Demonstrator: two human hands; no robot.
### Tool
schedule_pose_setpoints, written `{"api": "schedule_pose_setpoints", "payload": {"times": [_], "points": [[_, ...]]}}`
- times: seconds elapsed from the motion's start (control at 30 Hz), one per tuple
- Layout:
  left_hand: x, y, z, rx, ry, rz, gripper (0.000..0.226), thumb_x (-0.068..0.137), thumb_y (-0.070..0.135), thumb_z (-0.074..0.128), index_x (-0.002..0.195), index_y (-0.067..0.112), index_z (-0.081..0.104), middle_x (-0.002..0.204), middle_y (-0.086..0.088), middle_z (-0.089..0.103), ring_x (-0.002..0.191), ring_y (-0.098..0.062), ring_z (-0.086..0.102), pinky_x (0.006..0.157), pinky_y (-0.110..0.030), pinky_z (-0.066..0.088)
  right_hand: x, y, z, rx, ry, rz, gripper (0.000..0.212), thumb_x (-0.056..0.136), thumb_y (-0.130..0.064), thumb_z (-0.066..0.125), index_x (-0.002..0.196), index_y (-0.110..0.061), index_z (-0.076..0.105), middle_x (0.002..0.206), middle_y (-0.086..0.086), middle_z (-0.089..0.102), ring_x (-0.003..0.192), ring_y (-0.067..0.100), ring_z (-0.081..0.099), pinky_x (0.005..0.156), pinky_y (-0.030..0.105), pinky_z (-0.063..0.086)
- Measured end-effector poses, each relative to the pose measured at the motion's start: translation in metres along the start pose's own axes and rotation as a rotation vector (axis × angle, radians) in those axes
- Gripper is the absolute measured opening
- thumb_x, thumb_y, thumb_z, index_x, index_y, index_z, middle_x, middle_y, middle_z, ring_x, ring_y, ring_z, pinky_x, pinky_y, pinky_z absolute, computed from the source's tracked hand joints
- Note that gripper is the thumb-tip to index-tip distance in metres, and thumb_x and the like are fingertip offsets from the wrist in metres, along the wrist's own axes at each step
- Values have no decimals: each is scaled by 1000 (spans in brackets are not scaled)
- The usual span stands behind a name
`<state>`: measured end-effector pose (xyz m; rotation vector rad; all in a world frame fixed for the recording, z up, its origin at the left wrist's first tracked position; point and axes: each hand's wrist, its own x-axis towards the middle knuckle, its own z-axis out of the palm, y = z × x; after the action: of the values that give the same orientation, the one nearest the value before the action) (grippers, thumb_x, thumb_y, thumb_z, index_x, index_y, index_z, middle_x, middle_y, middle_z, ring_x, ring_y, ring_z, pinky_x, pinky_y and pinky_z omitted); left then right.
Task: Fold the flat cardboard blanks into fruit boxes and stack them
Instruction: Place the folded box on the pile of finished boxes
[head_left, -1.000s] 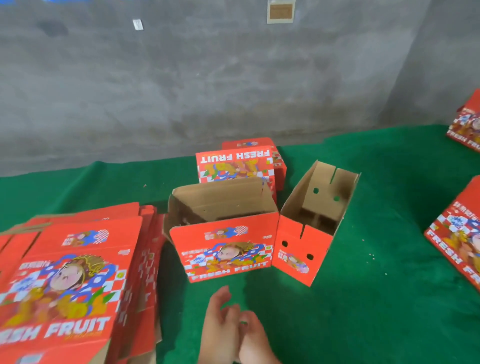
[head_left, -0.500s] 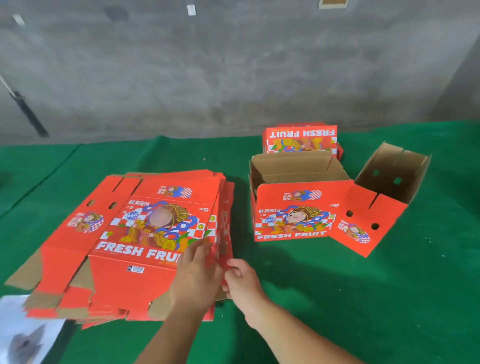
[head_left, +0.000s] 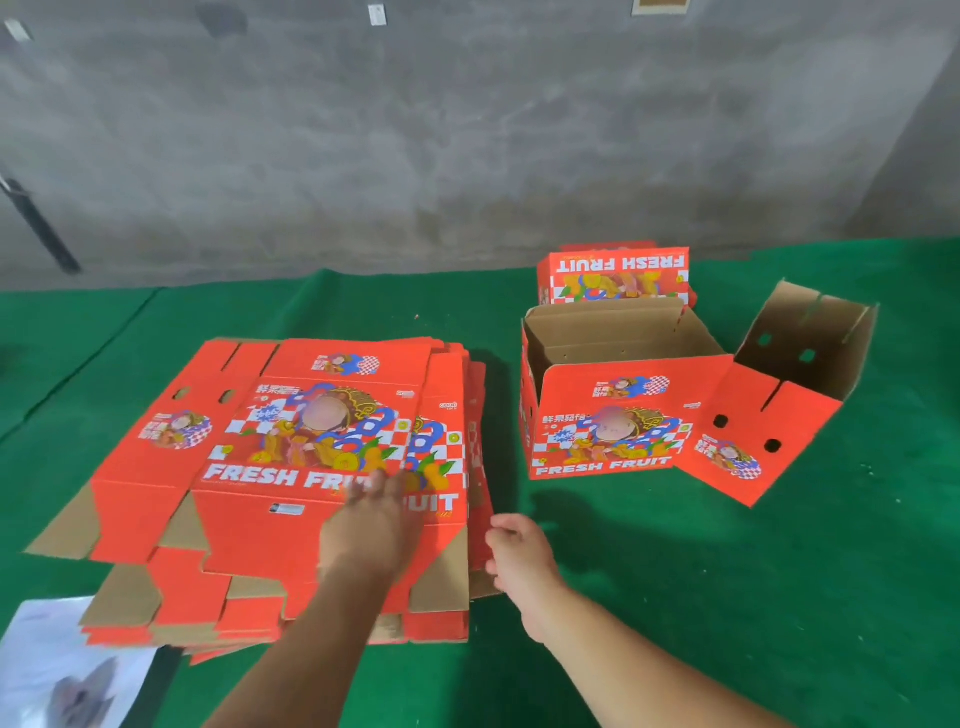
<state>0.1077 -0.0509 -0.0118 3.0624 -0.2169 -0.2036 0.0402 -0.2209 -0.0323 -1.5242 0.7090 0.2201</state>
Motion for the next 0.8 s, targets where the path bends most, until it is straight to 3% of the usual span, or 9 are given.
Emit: {"api": "schedule_pose_setpoints", "payload": {"times": [0.07,0.1,0.17,0.27,0.4,0.53,0.6,0.7,0.8], "points": [[-12,30,7,13,-43,79,65,101,42,41,159,29,16,164,2,25,154,-32,25,100,-48,53,6,-9,8,100,82,-32,18,104,-20,51,119,-20,61,106,-5,66,95,12,64,78,31,52],[-19,46,12,8,-49,140,70,98,43,41,160,27,13,166,-1,25,154,-32,26,102,-47,51,9,-15,12,140,88,-32,15,104,-22,51,113,-19,63,101,-5,68,90,10,65,72,29,51],[-31,68,26,-51,-55,255,81,91,43,47,160,22,10,162,-8,37,145,-29,44,100,-41,51,14,-25,16,180,76,13,21,104,-23,48,99,-17,67,93,3,75,82,15,72,67,30,56],[-41,72,42,-217,-83,386,82,95,44,47,163,21,9,157,-4,45,132,-24,56,98,-35,50,24,-24,5,217,59,152,27,102,-23,50,95,-11,73,87,11,79,81,27,77,79,42,63],[-42,54,44,-454,12,553,58,103,39,46,158,27,34,151,6,53,135,-16,53,105,-29,46,29,-18,-16,115,77,43,20,104,-19,54,101,-14,73,88,3,79,81,20,76,65,30,55],[-36,38,37,-564,274,616,46,101,22,56,148,22,54,157,8,46,149,-10,38,120,-32,35,26,-34,-23,102,42,-150,18,107,-18,52,104,-21,70,99,5,77,89,23,73,84,39,57],[-31,27,29,-598,369,553,45,101,22,55,146,23,55,160,11,41,152,-11,30,123,-33,30,22,-46,-38,135,55,-235,17,107,-18,53,104,-20,70,97,5,78,85,23,73,82,38,56],[-24,8,14,-570,470,375,49,99,38,48,147,30,51,166,12,29,156,-15,20,126,-43,18,10,-58,-81,204,99,-358,17,106,-17,54,111,-17,71,105,7,78,94,25,71,89,41,53],[-20,-1,-4,-555,512,-65,66,91,60,45,153,40,38,171,6,18,156,-26,16,123,-51,-5,-5,-60,-141,352,137,-408,18,105,-16,56,116,-16,70,117,13,75,104,30,69,97,48,51]]}}
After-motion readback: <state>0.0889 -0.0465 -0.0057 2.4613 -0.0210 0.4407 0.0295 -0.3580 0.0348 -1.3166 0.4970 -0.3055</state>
